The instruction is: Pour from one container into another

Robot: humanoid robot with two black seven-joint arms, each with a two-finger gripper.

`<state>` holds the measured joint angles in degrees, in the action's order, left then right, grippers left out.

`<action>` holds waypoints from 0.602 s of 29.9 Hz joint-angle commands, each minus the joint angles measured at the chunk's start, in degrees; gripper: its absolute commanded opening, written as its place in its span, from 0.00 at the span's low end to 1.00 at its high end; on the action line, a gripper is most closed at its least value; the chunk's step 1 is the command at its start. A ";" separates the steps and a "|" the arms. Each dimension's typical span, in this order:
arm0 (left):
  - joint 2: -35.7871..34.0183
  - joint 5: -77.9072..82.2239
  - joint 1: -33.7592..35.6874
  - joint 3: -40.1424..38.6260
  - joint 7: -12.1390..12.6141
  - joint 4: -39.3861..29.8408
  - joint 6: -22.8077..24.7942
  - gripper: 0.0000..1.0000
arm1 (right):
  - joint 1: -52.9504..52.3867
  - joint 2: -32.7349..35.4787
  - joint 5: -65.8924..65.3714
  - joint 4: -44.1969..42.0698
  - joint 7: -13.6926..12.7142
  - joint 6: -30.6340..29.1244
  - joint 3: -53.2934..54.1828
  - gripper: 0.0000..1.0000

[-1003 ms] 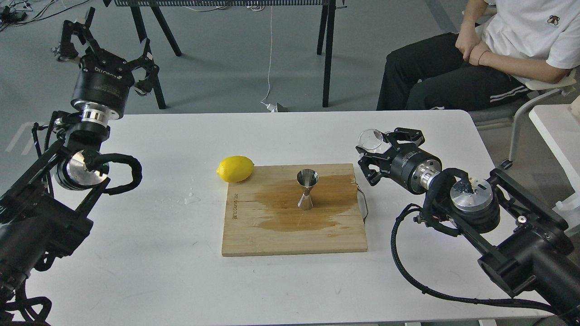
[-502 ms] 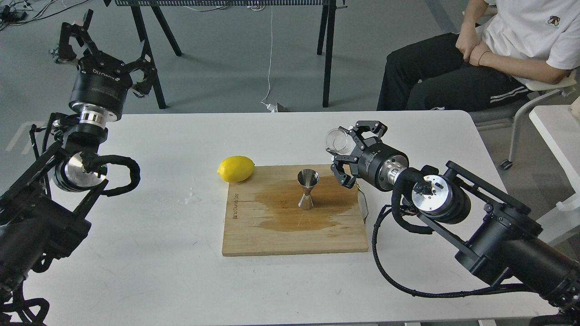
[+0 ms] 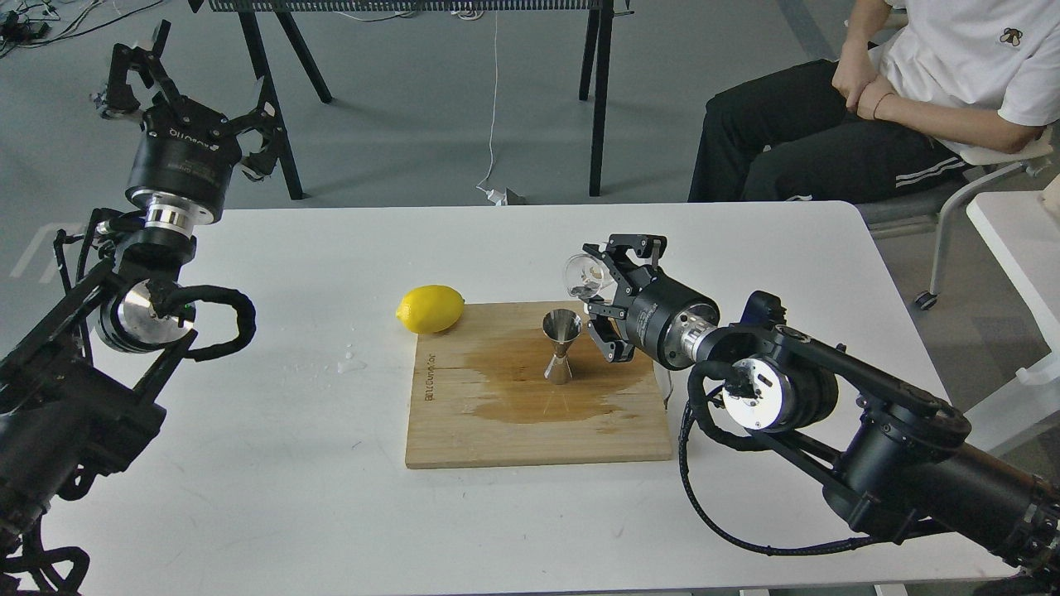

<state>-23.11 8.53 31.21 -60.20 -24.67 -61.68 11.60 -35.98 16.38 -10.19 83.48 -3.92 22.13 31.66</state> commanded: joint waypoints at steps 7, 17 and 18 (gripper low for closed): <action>-0.01 0.00 -0.01 0.00 -0.03 -0.02 0.00 1.00 | -0.15 0.32 -10.37 0.28 0.40 0.99 -3.97 0.42; -0.01 0.09 -0.09 0.00 -0.03 0.07 0.00 1.00 | -0.67 -0.12 -18.98 -0.16 1.19 3.18 -7.57 0.42; -0.01 0.09 -0.09 0.00 -0.03 0.07 0.00 1.00 | -1.11 -0.12 -19.60 -0.16 1.54 3.45 -8.27 0.42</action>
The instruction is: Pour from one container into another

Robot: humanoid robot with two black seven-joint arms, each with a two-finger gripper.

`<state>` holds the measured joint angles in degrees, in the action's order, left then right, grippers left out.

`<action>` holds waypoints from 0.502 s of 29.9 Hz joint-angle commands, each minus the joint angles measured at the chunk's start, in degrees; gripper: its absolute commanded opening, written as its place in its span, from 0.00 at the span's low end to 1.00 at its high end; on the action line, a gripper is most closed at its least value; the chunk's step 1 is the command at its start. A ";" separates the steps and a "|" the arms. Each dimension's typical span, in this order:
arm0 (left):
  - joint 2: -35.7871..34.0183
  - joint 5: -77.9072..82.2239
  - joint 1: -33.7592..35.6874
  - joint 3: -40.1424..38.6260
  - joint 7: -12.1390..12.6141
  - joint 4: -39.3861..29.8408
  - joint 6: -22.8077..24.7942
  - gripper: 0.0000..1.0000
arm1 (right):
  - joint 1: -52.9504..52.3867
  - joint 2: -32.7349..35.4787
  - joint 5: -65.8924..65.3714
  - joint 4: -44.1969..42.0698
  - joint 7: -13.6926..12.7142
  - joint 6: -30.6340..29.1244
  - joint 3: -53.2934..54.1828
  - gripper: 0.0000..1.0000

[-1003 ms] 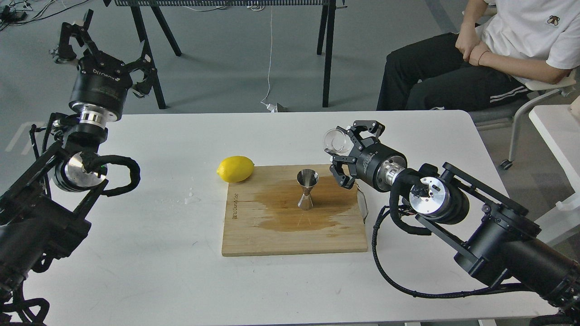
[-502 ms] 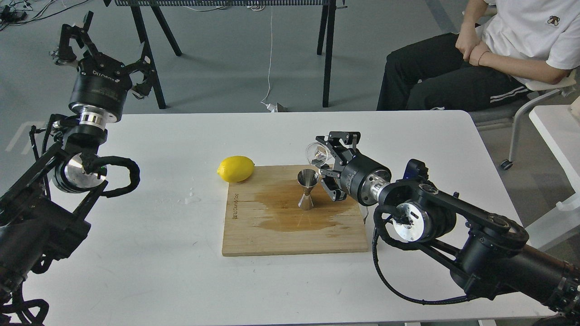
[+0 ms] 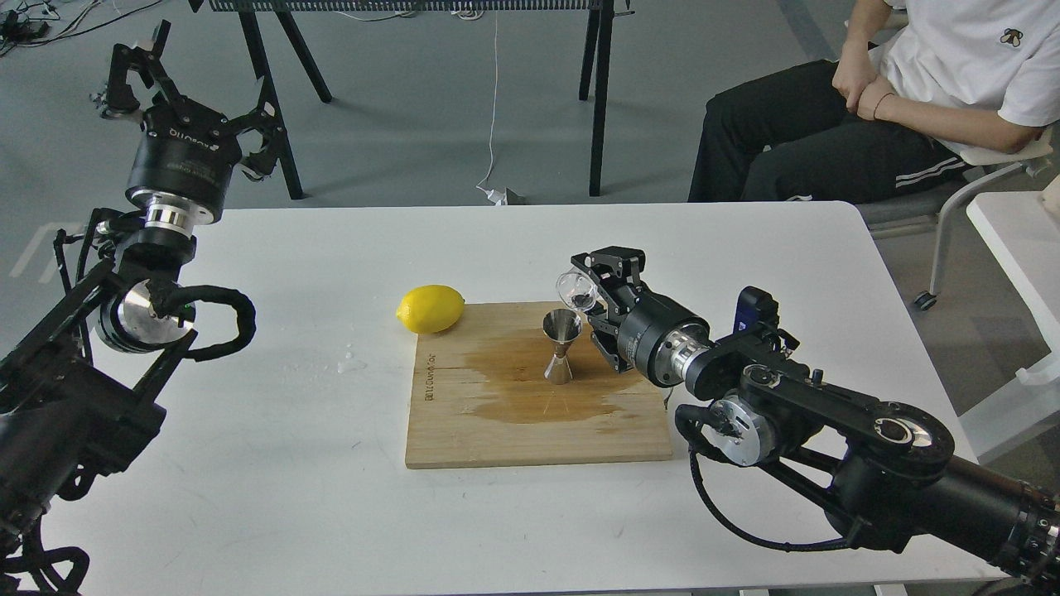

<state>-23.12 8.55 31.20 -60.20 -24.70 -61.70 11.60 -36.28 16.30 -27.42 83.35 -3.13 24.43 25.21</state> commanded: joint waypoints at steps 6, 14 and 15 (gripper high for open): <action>0.09 0.07 -0.43 0.00 0.00 0.00 0.00 1.00 | -1.95 0.05 -2.98 -0.38 1.63 1.23 -3.94 0.42; 0.09 0.07 -0.79 0.00 -0.09 0.00 0.00 1.00 | -2.56 -0.39 -8.61 -1.88 1.89 1.58 -6.75 0.42; 0.09 0.07 -0.79 0.00 -0.09 0.09 0.00 1.00 | -2.74 -0.39 -8.96 -1.97 2.07 1.76 -7.19 0.42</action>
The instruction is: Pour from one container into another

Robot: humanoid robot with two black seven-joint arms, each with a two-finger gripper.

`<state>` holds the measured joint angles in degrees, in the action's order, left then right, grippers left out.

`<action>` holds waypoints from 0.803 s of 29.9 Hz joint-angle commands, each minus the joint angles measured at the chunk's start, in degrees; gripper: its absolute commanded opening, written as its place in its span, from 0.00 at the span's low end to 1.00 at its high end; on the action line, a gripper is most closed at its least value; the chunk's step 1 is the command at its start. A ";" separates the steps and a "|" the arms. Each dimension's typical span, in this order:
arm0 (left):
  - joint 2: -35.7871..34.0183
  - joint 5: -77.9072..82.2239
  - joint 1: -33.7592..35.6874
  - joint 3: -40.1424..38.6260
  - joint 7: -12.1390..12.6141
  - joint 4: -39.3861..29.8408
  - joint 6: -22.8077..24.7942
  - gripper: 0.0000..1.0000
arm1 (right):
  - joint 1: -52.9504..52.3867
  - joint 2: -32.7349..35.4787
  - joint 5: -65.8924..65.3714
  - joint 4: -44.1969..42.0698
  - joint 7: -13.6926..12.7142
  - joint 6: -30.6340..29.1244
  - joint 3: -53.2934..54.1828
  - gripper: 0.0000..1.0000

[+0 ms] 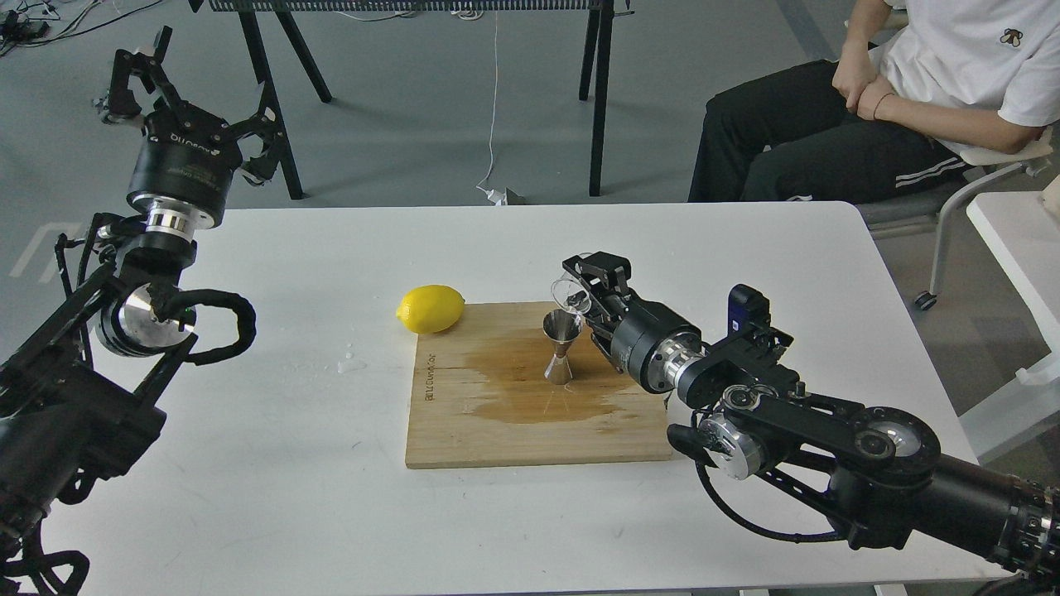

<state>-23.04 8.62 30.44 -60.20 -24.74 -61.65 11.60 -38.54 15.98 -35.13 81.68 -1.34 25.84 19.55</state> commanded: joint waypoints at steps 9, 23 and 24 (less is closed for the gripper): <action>0.10 0.00 -0.03 -0.09 -0.14 0.04 0.00 1.00 | -1.89 -0.08 -4.06 -1.96 0.99 0.79 -3.28 0.42; 0.19 0.00 -0.12 -0.09 -0.31 0.04 0.00 1.00 | -3.48 -0.08 -6.88 -2.49 1.95 1.66 -6.36 0.42; 0.19 0.00 -0.12 -0.09 -0.57 0.04 0.00 1.00 | -3.48 -0.08 -7.32 -2.49 2.04 1.75 -6.37 0.42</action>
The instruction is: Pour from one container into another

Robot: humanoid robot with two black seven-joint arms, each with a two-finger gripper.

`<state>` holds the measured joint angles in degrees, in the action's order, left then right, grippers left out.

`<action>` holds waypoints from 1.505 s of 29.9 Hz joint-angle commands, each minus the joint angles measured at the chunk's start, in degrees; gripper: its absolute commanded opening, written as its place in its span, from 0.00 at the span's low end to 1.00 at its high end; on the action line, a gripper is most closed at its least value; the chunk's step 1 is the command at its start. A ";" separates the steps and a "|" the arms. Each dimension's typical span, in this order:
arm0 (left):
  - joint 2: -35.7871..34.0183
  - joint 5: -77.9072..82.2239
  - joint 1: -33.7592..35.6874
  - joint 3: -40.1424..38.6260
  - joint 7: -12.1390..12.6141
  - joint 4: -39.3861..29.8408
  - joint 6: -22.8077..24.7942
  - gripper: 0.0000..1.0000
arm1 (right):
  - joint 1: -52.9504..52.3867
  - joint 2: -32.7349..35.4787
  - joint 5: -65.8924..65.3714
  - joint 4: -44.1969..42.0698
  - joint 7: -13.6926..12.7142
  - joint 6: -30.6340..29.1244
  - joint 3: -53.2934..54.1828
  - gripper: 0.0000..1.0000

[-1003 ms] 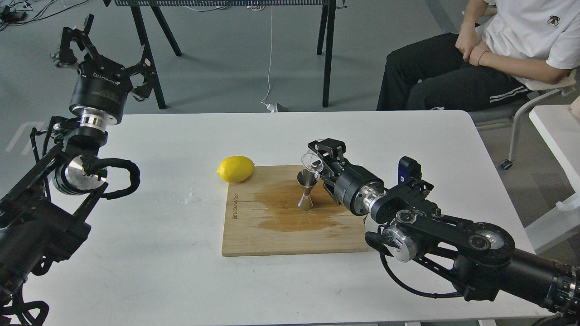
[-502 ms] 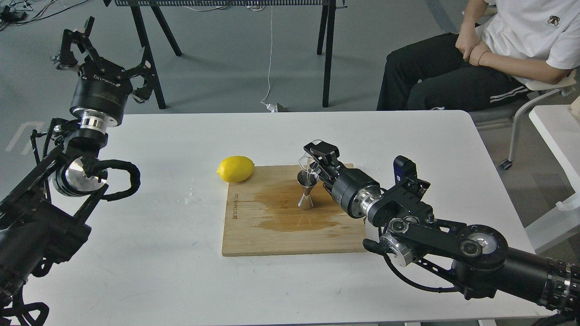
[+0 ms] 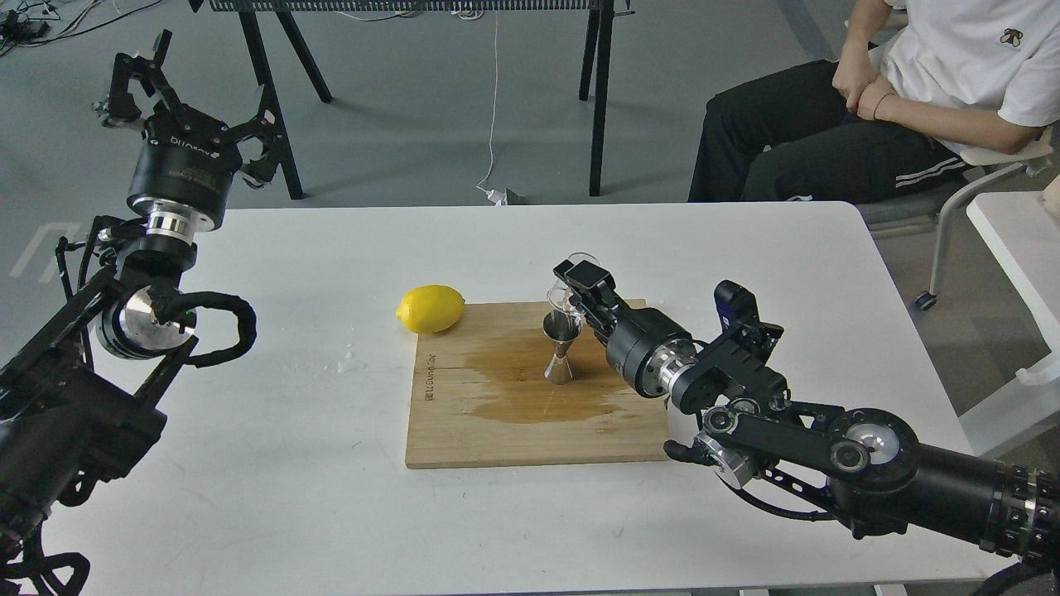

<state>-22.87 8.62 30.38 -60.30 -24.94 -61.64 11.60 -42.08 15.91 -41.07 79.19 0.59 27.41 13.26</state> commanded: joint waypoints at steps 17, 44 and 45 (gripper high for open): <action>0.02 0.00 -0.15 0.00 -0.63 0.03 0.00 1.00 | -1.87 0.18 -8.23 -0.44 2.14 0.59 -5.70 0.42; 0.28 0.00 -0.50 0.00 -0.63 0.12 0.00 1.00 | -2.13 0.62 -19.04 -5.97 5.30 0.59 -8.43 0.42; 0.28 0.00 -0.59 0.00 -0.63 0.12 0.00 1.00 | -2.13 0.70 -19.22 -5.97 5.30 0.59 -8.52 0.42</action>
<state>-22.59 8.62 30.02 -60.30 -25.59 -61.52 11.60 -44.21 16.53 -59.85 73.41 5.68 28.00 4.81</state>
